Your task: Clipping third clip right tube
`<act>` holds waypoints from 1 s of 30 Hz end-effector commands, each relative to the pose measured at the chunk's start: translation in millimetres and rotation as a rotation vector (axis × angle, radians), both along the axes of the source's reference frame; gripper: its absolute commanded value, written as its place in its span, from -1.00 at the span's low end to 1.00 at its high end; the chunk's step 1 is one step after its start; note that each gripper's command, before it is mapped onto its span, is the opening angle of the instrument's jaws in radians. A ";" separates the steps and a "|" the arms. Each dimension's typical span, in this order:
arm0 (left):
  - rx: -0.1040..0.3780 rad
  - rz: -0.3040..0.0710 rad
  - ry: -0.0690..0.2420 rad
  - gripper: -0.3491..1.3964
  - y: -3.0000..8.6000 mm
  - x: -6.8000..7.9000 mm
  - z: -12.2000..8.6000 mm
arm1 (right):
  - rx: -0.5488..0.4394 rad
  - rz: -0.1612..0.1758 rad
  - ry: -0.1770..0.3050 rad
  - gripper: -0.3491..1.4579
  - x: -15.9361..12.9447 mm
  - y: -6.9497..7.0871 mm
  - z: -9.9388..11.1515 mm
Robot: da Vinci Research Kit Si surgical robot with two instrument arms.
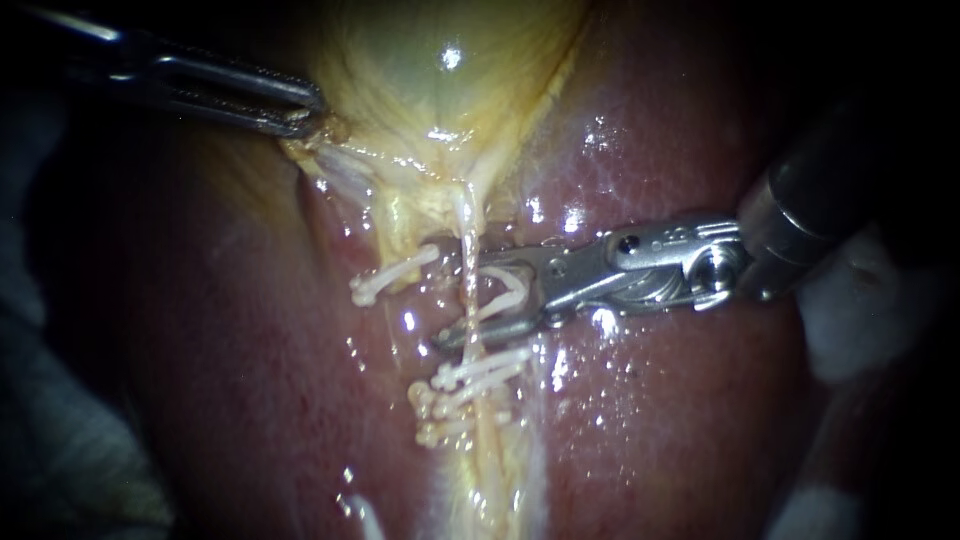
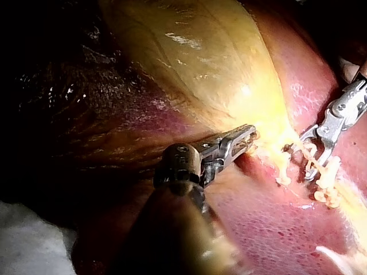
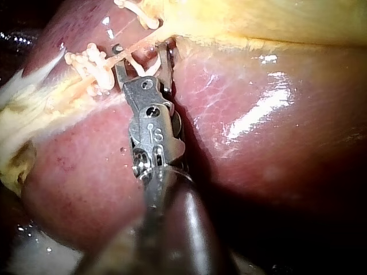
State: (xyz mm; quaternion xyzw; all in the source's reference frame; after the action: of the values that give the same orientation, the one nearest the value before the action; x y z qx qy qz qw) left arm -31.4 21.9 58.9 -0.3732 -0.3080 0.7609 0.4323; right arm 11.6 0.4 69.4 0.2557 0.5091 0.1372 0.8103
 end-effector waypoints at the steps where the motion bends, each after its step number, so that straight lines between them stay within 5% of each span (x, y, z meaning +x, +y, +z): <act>1: 0.000 0.000 0.000 -1.00 0.0 0.0 0.0 | 0.001 -0.002 0.001 -0.13 -0.3 0.2 -0.3; 12: 0.000 0.001 0.000 -1.00 0.0 0.2 0.0 | 0.018 -0.003 0.009 -0.13 -6.2 2.5 -3.3; 23: -0.001 -0.001 0.001 -1.00 0.0 0.2 -0.1 | 0.028 -0.006 0.010 -0.13 -7.4 2.7 -4.0; 26: -0.001 -0.001 0.001 -1.00 0.0 0.2 -0.1 | 0.072 0.015 0.005 -0.13 -7.4 2.7 -4.3; 30: -0.001 -0.001 0.001 -1.00 0.0 0.2 -0.1 | 0.206 0.086 0.018 -0.12 -7.4 2.9 -5.0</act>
State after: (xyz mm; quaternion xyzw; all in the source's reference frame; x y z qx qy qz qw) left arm -31.2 21.9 58.9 -0.3735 -0.3076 0.7611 0.4320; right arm 4.1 3.3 64.3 0.3237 0.5087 0.2365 0.7619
